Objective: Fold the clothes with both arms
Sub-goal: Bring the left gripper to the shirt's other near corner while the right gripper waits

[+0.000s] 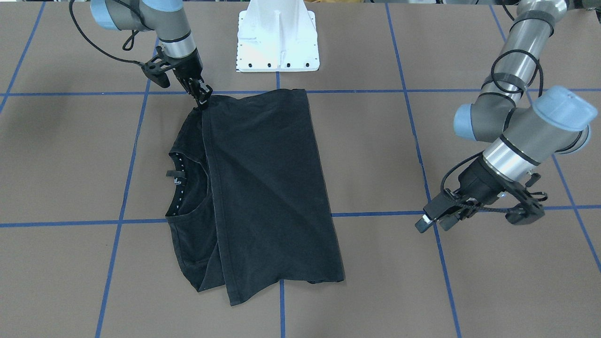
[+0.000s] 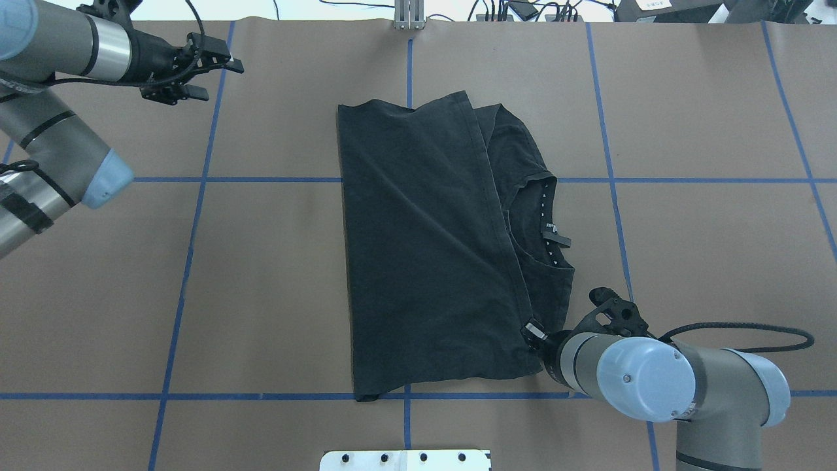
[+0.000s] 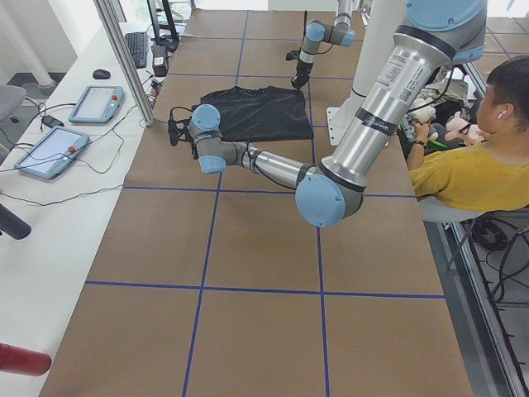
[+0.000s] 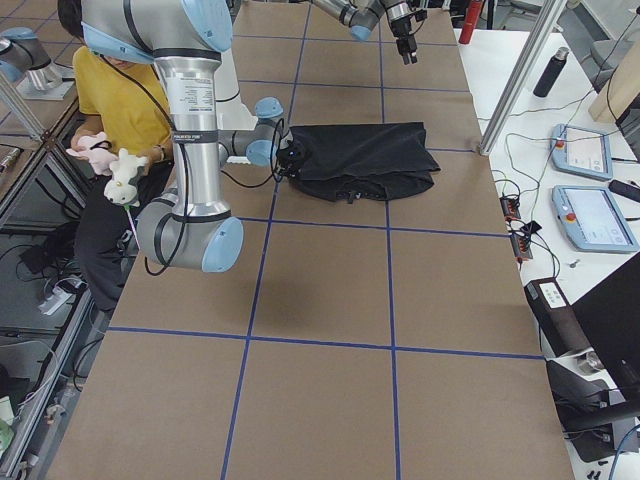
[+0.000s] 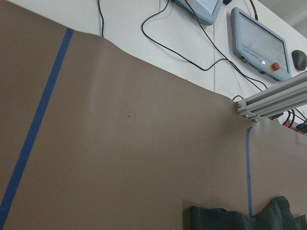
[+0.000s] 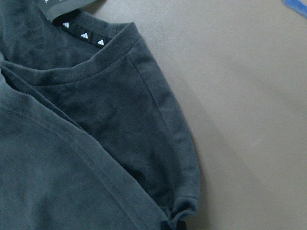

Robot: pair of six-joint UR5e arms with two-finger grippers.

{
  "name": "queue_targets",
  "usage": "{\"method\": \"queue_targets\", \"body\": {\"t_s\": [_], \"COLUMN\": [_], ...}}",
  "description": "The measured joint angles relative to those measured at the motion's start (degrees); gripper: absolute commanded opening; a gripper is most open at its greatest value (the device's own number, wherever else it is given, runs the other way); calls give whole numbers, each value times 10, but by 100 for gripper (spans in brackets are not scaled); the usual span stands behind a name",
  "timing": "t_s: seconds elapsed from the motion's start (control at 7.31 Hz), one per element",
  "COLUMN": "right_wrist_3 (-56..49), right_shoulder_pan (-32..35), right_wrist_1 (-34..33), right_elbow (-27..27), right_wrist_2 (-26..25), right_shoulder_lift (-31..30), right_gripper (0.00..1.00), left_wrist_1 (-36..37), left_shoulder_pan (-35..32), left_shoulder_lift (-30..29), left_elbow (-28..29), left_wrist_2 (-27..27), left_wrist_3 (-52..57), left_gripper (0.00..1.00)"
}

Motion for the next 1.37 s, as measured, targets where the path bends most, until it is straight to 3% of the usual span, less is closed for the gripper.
{"method": "queue_targets", "body": {"t_s": [0.27, 0.68, 0.96, 1.37], "right_wrist_3": [3, 4, 4, 4], "right_shoulder_pan": [-14, -20, -21, -23], "right_wrist_1": [-30, -50, -51, -51], "right_elbow": [29, 43, 46, 47], "right_wrist_2": [-1, 2, 8, 12], "right_shoulder_lift": [0, 2, 5, 5], "right_gripper": [0, 0, 0, 0], "left_wrist_1": [2, 6, 20, 98], "left_shoulder_pan": [51, 157, 232, 311], "left_shoulder_lift": [49, 122, 138, 136], "left_elbow": [-90, -198, -225, -248], "left_wrist_2": [-6, 34, 85, 147], "left_wrist_3": [-81, -195, -227, -256], "left_gripper": [99, 94, 94, 89]}}
